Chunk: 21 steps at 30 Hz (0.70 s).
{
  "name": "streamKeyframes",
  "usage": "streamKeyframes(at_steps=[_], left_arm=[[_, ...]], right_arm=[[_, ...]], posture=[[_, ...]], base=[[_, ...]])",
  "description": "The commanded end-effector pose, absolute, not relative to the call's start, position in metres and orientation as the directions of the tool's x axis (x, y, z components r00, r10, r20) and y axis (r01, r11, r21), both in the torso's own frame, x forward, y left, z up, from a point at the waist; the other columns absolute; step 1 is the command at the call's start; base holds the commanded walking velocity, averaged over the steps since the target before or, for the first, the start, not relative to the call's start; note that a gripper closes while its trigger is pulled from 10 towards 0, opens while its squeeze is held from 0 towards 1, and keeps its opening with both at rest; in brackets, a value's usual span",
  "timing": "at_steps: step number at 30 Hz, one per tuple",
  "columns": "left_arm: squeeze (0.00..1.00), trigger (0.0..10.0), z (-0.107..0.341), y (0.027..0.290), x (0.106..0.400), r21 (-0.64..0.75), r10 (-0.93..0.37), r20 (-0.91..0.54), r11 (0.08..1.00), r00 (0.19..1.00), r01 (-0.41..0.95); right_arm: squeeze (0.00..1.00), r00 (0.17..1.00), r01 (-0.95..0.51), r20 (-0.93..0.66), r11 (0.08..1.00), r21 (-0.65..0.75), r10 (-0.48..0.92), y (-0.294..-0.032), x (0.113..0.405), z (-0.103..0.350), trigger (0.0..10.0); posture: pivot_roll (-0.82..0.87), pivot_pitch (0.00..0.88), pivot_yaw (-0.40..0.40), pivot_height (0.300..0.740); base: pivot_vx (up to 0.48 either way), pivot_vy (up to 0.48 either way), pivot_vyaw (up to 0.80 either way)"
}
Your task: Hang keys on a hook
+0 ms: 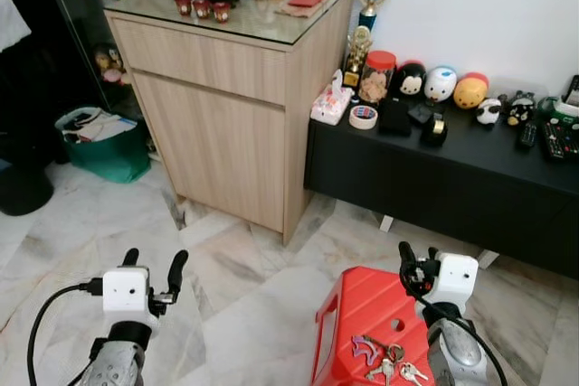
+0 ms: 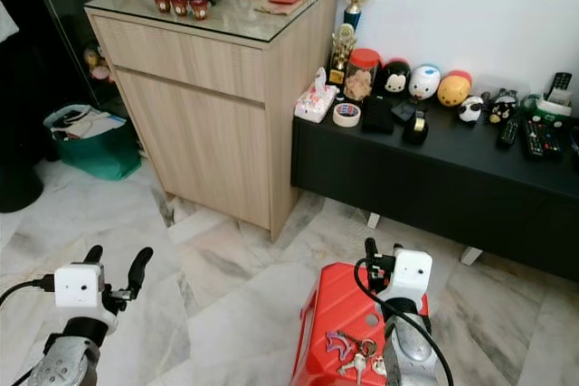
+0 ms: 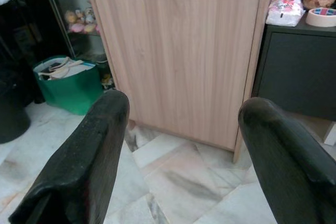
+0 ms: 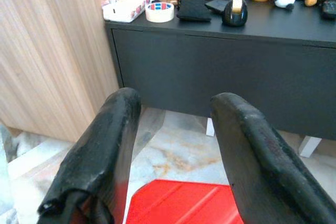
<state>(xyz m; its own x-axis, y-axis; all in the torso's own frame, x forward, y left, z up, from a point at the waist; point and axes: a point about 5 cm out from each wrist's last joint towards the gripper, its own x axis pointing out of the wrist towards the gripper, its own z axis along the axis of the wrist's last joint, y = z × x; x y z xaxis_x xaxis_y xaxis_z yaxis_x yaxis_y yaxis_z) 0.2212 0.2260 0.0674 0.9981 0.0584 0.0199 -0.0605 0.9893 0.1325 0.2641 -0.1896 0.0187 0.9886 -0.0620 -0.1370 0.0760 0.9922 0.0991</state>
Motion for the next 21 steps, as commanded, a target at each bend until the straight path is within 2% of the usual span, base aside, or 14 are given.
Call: streamKeyframes(at_steps=[1,10,21], left_arm=[[0.0,10.0,0.0726,0.2266,0.2243,0.131,0.049,0.032,0.99,0.998,-0.053],[0.0,10.0,0.0783,0.2304,0.2289,0.131,0.074,0.04,0.988,0.996,-0.078],[0.0,10.0,0.0811,0.2318,0.2267,0.111,0.102,0.042,0.988,0.994,-0.106]], right_arm=[[0.0,0.989,0.079,-0.133,0.992,0.098,-0.066,-0.1891,0.265,0.021,10.0],[0.0,0.982,0.096,-0.169,0.993,0.065,-0.084,-0.1926,0.2716,0.0236,10.0],[0.0,0.984,0.078,-0.163,0.995,0.056,-0.068,-0.1862,0.275,0.0287,10.0]], posture=[[0.07,0.0,-0.018,0.74],[0.09,0.0,-0.027,0.735],[0.1,0.0,-0.037,0.66]], base=[[0.0,0.0,0.0],[0.0,0.0,0.0],[0.0,0.0,0.0]])
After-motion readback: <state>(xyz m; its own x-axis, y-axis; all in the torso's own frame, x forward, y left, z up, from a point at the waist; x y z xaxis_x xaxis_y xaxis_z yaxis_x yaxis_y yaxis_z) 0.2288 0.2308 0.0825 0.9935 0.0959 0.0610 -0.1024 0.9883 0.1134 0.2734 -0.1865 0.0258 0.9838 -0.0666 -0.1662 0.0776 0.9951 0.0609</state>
